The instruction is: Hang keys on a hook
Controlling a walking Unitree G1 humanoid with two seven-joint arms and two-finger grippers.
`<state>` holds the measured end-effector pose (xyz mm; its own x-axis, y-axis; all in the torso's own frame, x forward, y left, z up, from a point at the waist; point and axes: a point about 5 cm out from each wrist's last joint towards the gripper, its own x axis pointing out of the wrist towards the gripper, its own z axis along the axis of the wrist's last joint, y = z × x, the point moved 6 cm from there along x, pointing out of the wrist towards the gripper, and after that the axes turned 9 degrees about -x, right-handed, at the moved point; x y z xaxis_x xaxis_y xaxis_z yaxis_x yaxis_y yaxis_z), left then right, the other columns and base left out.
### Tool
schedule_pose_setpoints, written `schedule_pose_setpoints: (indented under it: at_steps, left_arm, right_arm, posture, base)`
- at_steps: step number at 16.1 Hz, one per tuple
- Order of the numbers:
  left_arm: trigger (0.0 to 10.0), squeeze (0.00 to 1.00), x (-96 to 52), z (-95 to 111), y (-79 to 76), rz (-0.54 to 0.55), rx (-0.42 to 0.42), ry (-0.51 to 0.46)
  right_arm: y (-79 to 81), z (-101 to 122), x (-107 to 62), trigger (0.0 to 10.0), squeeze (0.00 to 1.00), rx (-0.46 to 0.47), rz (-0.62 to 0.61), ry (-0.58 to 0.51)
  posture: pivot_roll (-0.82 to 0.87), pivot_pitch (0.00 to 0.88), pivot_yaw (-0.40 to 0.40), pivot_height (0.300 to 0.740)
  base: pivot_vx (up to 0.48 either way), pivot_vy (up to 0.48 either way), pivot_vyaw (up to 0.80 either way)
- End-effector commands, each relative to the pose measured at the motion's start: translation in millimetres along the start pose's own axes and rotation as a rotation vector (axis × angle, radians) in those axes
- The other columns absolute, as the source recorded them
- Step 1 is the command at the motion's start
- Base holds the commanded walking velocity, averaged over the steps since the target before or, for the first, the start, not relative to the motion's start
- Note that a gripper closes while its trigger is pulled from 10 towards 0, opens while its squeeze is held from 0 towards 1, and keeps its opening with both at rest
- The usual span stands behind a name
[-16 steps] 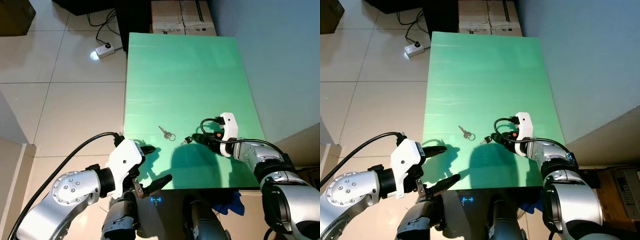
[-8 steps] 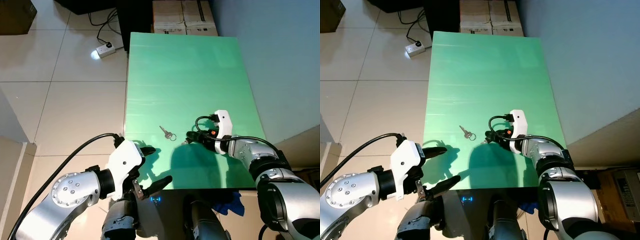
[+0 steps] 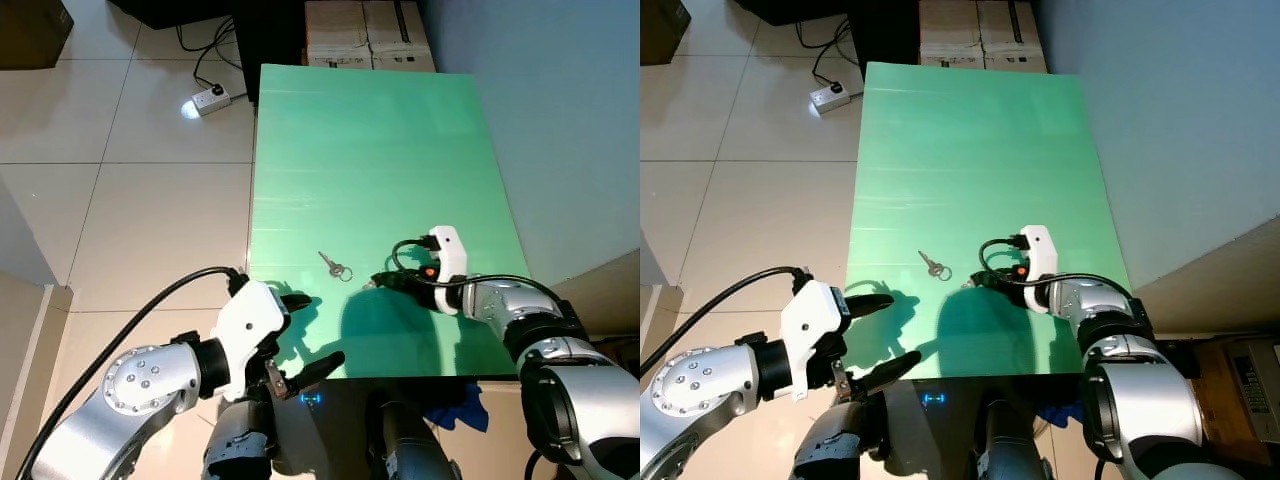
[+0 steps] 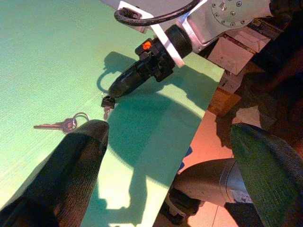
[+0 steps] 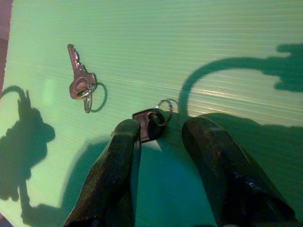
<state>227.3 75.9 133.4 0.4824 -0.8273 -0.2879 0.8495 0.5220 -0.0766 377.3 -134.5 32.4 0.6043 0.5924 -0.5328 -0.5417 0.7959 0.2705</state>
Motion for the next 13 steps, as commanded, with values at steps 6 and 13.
schedule_pose_setpoints:
  at_steps: [6, 13]
  left_arm:
    - [10.0, 0.0, 1.3, -0.2, -4.4, -0.015, 0.005, 0.003]
    - [10.0, 0.0, 1.6, 0.0, -5.1, -0.019, 0.003, 0.003]
  right_arm:
    - [-1.9, -15.2, -2.6, 8.8, 0.0, 0.031, 0.004, 0.029]
    - [2.2, -9.4, 1.0, 1.1, 0.0, 0.021, 0.012, 0.018]
  posture:
    - [0.05, 0.345, -0.044, 0.74]
    - [0.05, 0.345, -0.047, 0.74]
  base:
    - [0.0, 0.0, 0.0]
    - [0.0, 0.0, 0.0]
